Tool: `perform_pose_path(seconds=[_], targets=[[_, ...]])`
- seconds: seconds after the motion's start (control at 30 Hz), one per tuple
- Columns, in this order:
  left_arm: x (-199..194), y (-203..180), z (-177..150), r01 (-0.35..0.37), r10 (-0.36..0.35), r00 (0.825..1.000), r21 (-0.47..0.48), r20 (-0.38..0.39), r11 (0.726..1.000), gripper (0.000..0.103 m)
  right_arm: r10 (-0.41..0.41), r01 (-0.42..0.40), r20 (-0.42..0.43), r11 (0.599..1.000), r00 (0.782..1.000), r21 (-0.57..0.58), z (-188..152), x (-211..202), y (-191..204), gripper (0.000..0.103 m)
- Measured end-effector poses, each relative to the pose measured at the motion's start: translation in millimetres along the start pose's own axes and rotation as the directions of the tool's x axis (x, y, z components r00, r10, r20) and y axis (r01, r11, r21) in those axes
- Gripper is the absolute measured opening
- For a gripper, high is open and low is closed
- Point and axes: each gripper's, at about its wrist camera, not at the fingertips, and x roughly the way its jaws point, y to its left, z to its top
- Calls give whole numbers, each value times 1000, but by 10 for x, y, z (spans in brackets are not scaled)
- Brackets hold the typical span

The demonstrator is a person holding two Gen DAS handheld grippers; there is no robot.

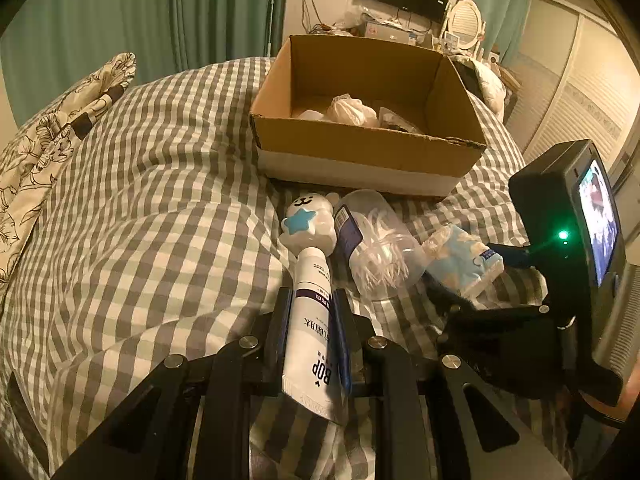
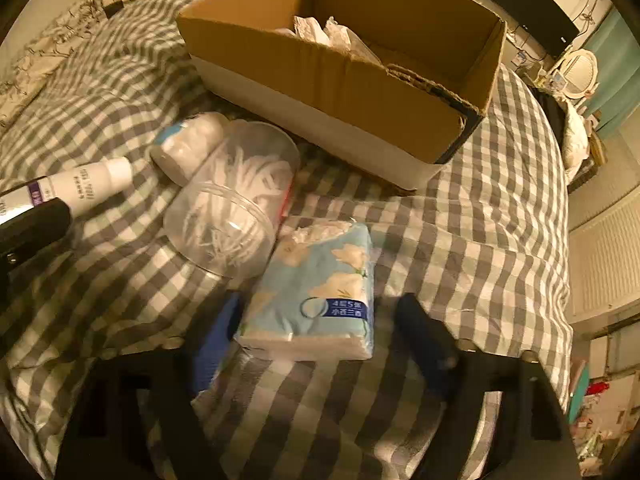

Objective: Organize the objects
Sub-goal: 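Grasp the white tube with the left tool while the right tool grasps the tissue pack, then carry the tube and tissue pack over the box and release them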

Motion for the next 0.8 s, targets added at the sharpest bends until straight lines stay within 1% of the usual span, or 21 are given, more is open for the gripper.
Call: perform_pose_path(seconds=[0.03,0.07,0.13,0.2,0.27,0.37,0.5,0.67,0.8], targets=[[-9,0,-4,3,-3,1000,0,3,1000,19,-8,8,3,1000,1000,0,-10,-4,4,63],[-15,-4,-14,5,-5,1000,1,5,1000,19,-12,12,8,1000,1000,-1,-20,-13,8,52],[-41,-9,-32,9,-9,1000,1,9,1000,19,-20,20,22,1000,1000,0,-41,-40,12,52],[-70,-17,-47,13,-13,1000,2,11,1000,19,-19,18,56,1000,998,8,-77,-121,4,51],[-108,-26,-58,14,-14,1000,3,19,1000,19,-5,2,102,999,995,32,-121,-256,-31,50],[-198,-47,-64,14,-14,999,7,36,1000,19,8,-17,146,998,989,60,-184,-443,-73,50],[-364,-80,-48,15,-15,998,10,66,1000,19,20,-36,200,997,980,73,-201,-728,-26,50],[-632,-125,2,11,-13,993,19,121,1000,19,15,-32,280,998,960,58,-199,-1154,26,50],[-879,-124,88,42,-42,984,7,172,999,19,9,-30,344,998,939,55,-244,-1510,-3,50]])
